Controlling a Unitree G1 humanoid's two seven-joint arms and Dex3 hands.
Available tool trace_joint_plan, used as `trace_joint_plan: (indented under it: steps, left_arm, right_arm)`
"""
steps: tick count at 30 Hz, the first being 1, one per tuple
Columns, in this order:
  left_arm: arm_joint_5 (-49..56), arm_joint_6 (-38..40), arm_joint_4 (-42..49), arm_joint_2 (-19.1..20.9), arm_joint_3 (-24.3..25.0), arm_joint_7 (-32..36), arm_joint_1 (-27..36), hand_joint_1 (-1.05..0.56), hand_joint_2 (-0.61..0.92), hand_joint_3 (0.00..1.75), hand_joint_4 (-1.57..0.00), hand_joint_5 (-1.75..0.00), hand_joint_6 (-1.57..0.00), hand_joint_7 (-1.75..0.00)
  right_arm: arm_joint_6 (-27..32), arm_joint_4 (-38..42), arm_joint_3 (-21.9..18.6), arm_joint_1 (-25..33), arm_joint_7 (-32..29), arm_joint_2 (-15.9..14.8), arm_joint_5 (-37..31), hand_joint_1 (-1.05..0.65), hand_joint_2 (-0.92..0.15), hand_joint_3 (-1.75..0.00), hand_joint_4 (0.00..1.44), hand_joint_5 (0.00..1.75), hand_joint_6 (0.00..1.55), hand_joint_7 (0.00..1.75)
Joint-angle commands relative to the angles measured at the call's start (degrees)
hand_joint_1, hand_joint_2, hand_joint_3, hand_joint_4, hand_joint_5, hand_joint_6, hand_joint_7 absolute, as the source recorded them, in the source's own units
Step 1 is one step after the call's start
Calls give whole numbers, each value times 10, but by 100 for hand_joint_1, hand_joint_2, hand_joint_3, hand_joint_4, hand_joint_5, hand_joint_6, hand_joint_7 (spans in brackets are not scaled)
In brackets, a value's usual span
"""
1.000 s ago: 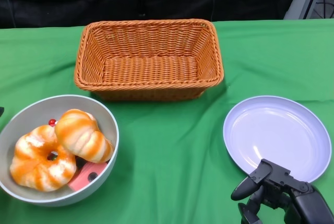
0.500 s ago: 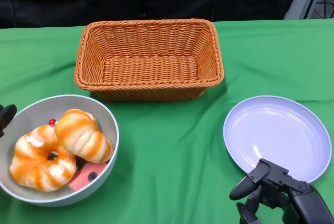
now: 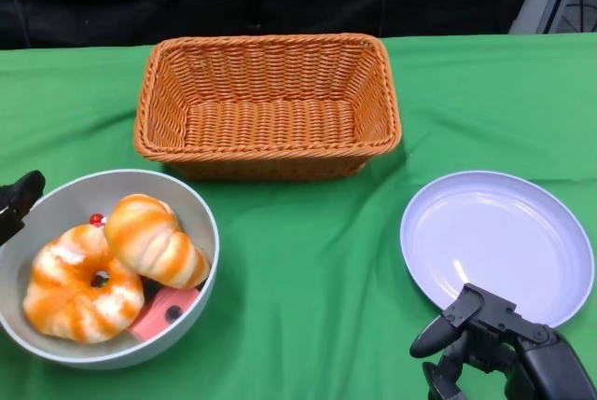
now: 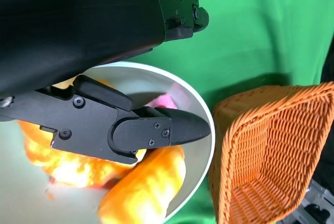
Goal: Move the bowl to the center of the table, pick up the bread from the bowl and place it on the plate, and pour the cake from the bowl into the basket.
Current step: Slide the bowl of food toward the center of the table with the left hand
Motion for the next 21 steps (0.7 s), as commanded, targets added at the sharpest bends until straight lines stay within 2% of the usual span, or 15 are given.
trace_joint_plan:
  steps: [1,10,21]
  left_arm:
    - [-24,46,-55,-3,12,5,29,-61,92,49,0,0,0,0]
    - [-65,153,-192,-25,29,46,90,-61,92,48,0,0,0,0]
    - [-101,244,-284,-46,39,69,132,-62,92,51,0,0,0,0]
  right_arm:
    - [-2,-7,-1,4,-5,-2,-5,8,-58,-97,63,166,60,135]
    - [-4,-5,-1,2,-7,-3,-7,6,-58,-96,63,166,61,135]
    - [1,-9,0,1,-10,-1,-13,8,-58,-96,63,166,61,135]
